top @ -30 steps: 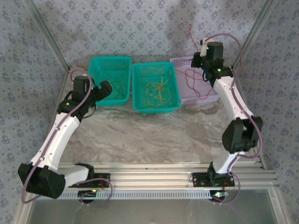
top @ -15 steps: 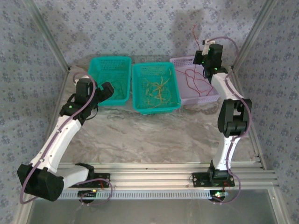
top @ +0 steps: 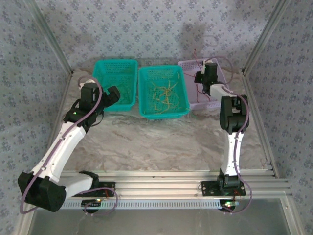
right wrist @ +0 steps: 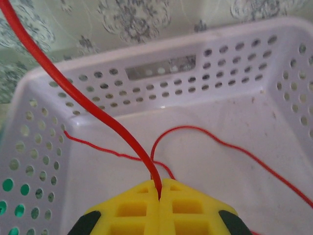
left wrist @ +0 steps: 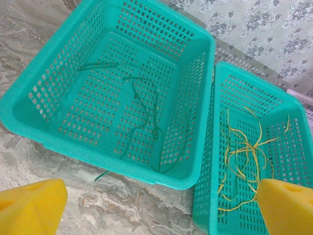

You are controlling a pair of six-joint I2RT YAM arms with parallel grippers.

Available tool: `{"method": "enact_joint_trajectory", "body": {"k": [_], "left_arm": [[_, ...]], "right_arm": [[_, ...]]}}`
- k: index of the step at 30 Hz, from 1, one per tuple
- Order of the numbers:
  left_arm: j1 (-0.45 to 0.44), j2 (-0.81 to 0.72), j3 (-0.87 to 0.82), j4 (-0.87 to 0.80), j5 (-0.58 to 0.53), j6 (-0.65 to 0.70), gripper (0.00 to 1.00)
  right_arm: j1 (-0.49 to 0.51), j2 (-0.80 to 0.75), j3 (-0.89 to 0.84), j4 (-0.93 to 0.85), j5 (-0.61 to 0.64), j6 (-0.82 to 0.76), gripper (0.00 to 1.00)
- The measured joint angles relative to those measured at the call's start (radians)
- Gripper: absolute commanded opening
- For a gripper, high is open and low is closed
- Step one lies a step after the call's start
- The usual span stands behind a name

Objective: Untangle the cables

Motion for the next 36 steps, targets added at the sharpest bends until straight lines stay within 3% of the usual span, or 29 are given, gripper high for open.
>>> {"method": "enact_joint_trajectory", "body": {"k": [5, 10, 12, 17, 27, 31, 36], "left_arm": [[0.0, 0.0, 0.0, 0.005, 0.0, 0.003, 0.99], [0.0, 0.0, 0.0, 0.008, 0.0, 0.005, 1.0], [0.0, 0.0, 0.0, 0.008, 0.0, 0.007, 1.0], [0.0, 0.0, 0.0, 0.008, 0.0, 0.01, 1.0], [0.0, 0.0, 0.0, 0.008, 0.0, 0.01, 1.0], [0.0, 0.0, 0.0, 0.008, -0.001, 0.011, 1.0], [0.0, 0.0, 0.0, 0.008, -0.023, 0.029, 1.0]], "right_arm": [[0.034, 0.002, 0.002, -0.068, 0.089, 0.028, 0.0], [0.031, 0.034, 0.082, -0.209, 0.103, 0.099, 0.0], [0.026, 0.039, 0.114, -0.257, 0.105, 0.11, 0.04], [0.021, 0.042, 0.199, -0.393, 0.101, 0.152, 0.29], [-0.005, 0.039, 0.195, -0.488, 0.055, 0.229, 0.49], [0.001, -0.036, 0.092, -0.462, 0.038, 0.23, 0.56], [0.014, -0.272, -0.115, -0.347, 0.027, 0.196, 0.63]]}}
